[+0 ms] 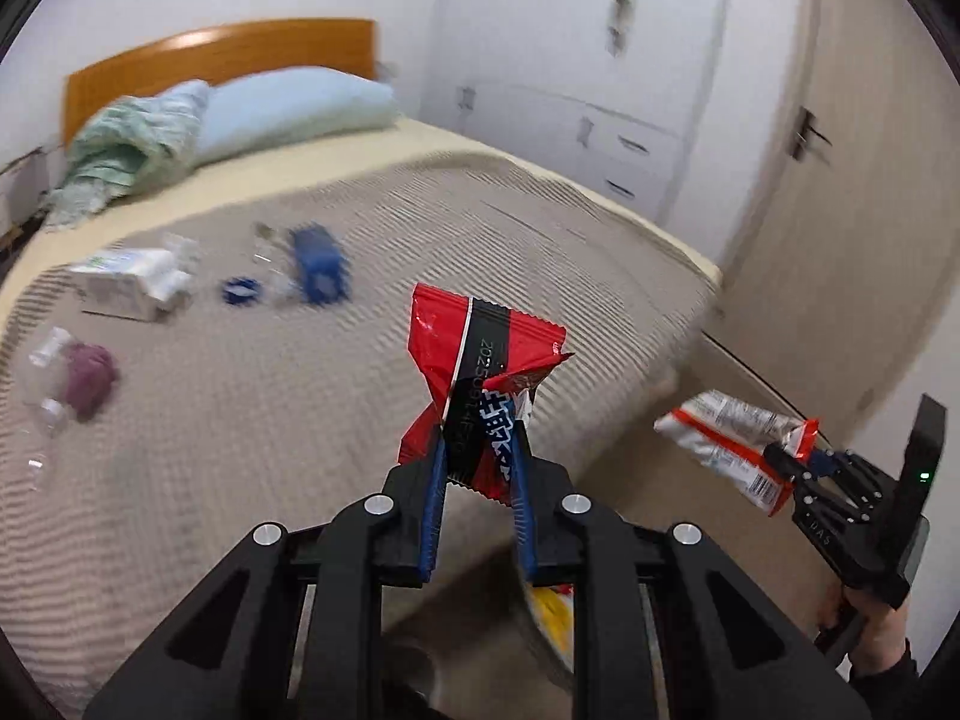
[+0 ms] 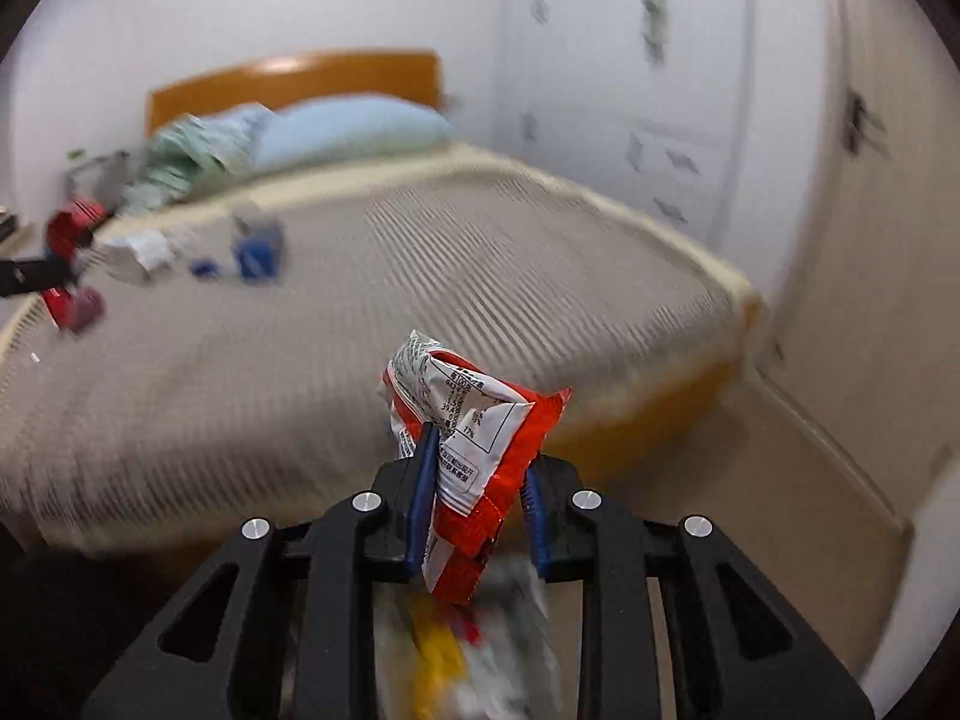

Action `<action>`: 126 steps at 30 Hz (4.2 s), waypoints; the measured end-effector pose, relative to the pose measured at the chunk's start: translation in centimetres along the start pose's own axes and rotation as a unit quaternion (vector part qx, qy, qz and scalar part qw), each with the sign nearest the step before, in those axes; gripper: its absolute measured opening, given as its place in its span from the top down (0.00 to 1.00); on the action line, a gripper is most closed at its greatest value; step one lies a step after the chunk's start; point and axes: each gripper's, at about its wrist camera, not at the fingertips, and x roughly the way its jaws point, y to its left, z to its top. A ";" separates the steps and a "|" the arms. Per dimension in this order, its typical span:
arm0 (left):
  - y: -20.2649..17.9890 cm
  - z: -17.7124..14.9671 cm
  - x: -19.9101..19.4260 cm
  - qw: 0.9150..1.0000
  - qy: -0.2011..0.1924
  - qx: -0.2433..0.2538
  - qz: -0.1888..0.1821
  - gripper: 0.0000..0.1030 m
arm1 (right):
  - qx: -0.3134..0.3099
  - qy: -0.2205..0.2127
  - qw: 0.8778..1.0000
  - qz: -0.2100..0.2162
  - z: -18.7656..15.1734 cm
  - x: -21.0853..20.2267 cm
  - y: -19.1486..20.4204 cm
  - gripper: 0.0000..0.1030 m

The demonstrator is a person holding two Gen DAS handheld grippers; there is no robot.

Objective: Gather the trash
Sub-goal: 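Carry both bags to the wastebasket and open both grippers over it, then move both tools back over the bed toward the remaining trash, then grasp a clear plastic scrap with the left gripper while the right grasps a plastic bag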

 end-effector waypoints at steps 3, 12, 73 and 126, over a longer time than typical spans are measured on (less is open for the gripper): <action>-3.8 -3.1 3.7 0.999 0.043 0.014 -0.027 0.83 | 0.024 0.045 0.999 -0.015 -5.0 0.5 -3.5 0.75; -9.1 -10.5 13.6 0.982 0.177 0.067 -0.013 0.83 | 0.138 0.194 0.971 0.011 -17.4 7.2 -5.3 0.75; -9.3 -10.8 17.3 0.989 0.138 -0.005 -0.048 0.15 | 0.163 0.160 0.973 -0.015 -11.8 4.7 -5.5 0.25; 37.7 13.9 10.9 0.975 -0.079 -0.099 0.181 0.15 | -0.095 0.100 0.970 0.201 22.6 38.5 37.8 0.66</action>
